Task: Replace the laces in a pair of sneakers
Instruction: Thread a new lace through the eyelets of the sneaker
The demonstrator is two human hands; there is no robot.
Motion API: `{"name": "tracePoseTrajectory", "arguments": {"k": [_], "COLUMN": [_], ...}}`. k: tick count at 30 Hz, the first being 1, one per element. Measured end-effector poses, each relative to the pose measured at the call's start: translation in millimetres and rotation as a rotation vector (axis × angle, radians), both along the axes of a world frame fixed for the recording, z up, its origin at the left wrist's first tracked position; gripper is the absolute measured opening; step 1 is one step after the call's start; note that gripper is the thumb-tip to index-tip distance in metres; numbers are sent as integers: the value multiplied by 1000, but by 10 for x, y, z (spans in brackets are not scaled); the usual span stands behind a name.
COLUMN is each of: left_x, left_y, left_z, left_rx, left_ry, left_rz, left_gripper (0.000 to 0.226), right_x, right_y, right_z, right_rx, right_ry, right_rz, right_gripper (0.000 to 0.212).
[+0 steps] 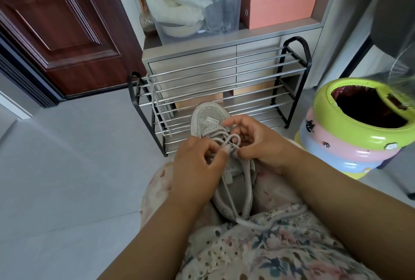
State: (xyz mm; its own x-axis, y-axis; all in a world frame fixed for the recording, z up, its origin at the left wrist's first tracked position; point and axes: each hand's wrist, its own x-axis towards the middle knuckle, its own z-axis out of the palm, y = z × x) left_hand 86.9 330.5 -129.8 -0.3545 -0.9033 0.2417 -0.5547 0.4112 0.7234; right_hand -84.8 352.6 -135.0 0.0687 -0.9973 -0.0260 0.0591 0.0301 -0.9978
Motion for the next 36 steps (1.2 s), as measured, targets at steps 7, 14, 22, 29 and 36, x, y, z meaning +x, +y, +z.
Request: {"name": "tracePoseTrajectory", "arguments": {"k": [7, 14, 22, 29, 36], "left_x": [-1, 9, 66, 91, 223], "left_y": [8, 9, -21, 30, -9], "left_z": [-36, 32, -8, 66, 117], "left_rx": [-33, 86, 95, 41, 150], "left_ry": [-72, 300, 191, 43, 152], "left_rz": [-66, -8, -73, 9, 152], "left_gripper": [10, 23, 31, 12, 14], "right_x": [3, -21, 10, -11, -102], "right_y": [11, -8, -3, 8, 10], "right_z": [19, -14, -4, 28, 41], "right_rx": [-4, -6, -28, -101, -95], "right_ry": [20, 13, 124, 370, 422], "right_rz": [0, 21, -46, -104, -152], "right_gripper": [72, 61, 53, 44, 39]}}
